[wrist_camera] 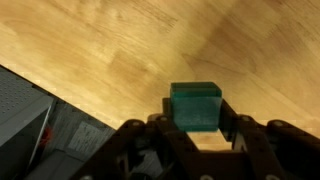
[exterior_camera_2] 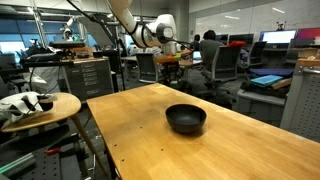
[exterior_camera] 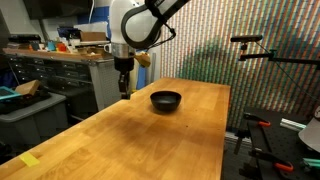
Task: Pick up the block and put it in the bowl
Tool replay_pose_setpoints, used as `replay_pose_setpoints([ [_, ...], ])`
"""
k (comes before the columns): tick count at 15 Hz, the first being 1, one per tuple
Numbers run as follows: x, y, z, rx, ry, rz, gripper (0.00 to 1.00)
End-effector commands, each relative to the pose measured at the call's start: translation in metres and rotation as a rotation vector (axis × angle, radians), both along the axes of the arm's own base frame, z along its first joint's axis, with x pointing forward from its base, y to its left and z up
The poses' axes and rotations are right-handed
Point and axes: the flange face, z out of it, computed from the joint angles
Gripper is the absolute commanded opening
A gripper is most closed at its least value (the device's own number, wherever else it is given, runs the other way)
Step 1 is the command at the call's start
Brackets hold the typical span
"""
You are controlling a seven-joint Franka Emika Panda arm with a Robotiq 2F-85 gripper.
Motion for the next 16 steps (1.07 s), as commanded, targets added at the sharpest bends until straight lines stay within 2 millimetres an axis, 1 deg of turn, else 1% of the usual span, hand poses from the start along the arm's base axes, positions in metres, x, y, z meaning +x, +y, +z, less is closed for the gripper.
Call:
replay_pose_setpoints([
  [1,-0.015,-0.022,0.042,-0.014,-0.053,-0.080,0.21],
  [4,-0.025,-0.048,0.059,-0.015,-0.076,-0.168,0.21],
  [7,-0.041,-0.078,0.060,-0.020,-0.080,-0.264,0.21],
  [12,-0.067,-0.126,0.044,-0.029,-0.064,-0.412,0.21],
  [16,-0.083,-0.154,0.025,-0.021,-0.047,-0.508,0.21],
])
